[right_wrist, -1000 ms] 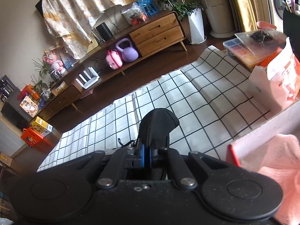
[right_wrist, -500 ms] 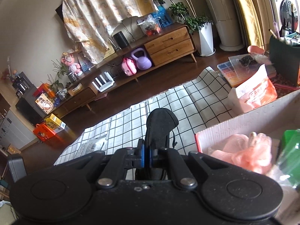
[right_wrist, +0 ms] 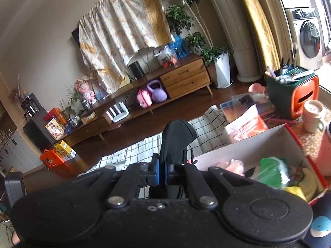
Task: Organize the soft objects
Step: 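Carry the white packet and black bag over the red box with both tools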
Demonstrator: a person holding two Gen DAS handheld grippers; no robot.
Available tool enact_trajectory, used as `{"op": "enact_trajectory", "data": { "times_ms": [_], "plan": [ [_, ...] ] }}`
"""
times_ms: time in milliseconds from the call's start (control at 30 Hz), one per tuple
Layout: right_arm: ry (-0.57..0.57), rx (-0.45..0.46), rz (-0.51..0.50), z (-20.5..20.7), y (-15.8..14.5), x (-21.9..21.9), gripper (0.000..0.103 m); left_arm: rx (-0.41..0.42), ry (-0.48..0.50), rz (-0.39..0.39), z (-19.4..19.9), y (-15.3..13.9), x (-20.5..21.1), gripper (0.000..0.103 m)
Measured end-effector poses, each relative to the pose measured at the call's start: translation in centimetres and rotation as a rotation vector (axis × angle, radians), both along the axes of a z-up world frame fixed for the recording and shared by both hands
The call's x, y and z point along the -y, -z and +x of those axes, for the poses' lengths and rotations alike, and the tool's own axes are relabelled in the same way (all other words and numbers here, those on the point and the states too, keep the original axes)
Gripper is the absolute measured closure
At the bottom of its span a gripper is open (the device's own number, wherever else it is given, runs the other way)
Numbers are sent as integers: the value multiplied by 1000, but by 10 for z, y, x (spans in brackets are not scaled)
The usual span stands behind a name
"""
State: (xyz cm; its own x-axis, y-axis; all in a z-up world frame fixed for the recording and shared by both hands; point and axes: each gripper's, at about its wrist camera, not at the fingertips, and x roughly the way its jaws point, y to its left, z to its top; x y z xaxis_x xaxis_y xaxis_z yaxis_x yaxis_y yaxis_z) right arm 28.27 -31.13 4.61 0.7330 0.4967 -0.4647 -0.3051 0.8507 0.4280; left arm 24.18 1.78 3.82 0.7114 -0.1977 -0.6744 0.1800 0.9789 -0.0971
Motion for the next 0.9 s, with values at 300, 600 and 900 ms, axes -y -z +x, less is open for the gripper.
{"op": "enact_trajectory", "data": {
  "times_ms": [300,600,900],
  "plan": [
    [87,8,7,-8,4,63,99,6,111,0,-4,-1,80,28],
    [120,-67,4,8,45,109,99,-15,173,7,16,25,148,28],
    [122,-145,15,36,91,128,99,-47,156,27,58,56,184,28]
  ]
}}
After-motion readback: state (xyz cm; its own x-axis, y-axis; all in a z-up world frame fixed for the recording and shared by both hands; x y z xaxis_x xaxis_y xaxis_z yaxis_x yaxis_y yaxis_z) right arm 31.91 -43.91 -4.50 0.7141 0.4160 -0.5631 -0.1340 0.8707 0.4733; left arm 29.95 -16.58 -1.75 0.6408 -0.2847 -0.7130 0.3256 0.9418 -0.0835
